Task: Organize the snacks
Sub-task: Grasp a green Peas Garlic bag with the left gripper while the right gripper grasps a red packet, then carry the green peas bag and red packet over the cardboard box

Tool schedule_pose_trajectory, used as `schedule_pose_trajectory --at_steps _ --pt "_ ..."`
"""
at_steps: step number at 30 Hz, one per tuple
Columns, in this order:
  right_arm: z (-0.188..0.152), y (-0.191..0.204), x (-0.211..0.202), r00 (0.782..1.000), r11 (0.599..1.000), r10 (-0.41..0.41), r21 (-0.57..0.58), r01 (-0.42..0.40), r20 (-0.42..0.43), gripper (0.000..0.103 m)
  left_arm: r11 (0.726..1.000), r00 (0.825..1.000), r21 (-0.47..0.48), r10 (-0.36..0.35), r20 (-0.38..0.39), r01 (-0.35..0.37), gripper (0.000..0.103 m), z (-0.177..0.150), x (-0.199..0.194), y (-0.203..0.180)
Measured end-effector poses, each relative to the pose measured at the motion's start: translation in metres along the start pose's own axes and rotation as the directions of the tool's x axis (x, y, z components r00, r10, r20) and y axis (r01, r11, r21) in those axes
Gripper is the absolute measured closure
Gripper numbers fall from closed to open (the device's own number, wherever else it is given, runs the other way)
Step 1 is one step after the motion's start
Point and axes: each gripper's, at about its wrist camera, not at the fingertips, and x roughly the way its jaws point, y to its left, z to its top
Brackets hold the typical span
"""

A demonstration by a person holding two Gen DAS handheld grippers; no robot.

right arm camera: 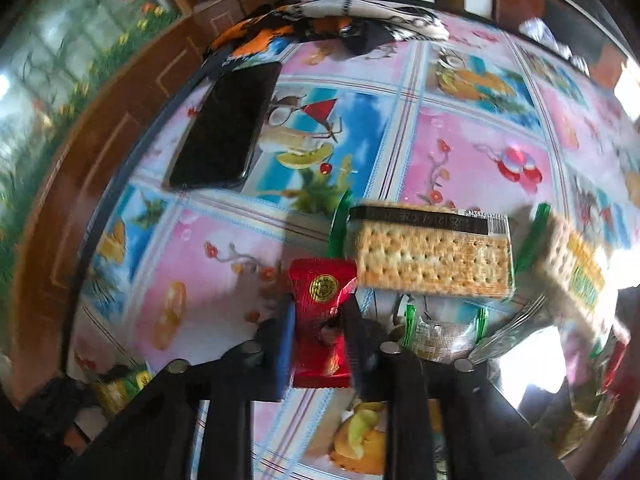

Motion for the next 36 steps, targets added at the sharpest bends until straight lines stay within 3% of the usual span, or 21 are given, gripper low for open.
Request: schedule_pose_trajectory --at_steps 2,10,18,36 --pt "-0.008 0.002 -0.004 1.0 0.999 -0.017 -0.037 0.017 0.001 0.08 1.0 1.0 0.003 0.008 0.005 -0.008 0.06 0.001 0.0 -0.003" --pt "-0.058 0.0 -0.038 0.998 0.996 0.06 -0.066 -0.058 0.036 0.08 0.998 0.999 0.056 0.019 0.044 -0.021 0.06 0.009 -0.007 -0.025" --pt "-0.093 -0.022 -0.071 0.992 0.995 0.096 -0.003 -0.096 0.076 0.08 0.992 0.997 0.124 0.003 0.073 -0.012 0.06 0.017 -0.016 -0.058" --pt "-0.132 -0.085 -0.127 0.983 0.989 0.076 0.11 -0.096 0.169 0.08 0.969 0.99 0.246 -0.059 0.124 0.027 0.06 0.033 -0.037 -0.136"
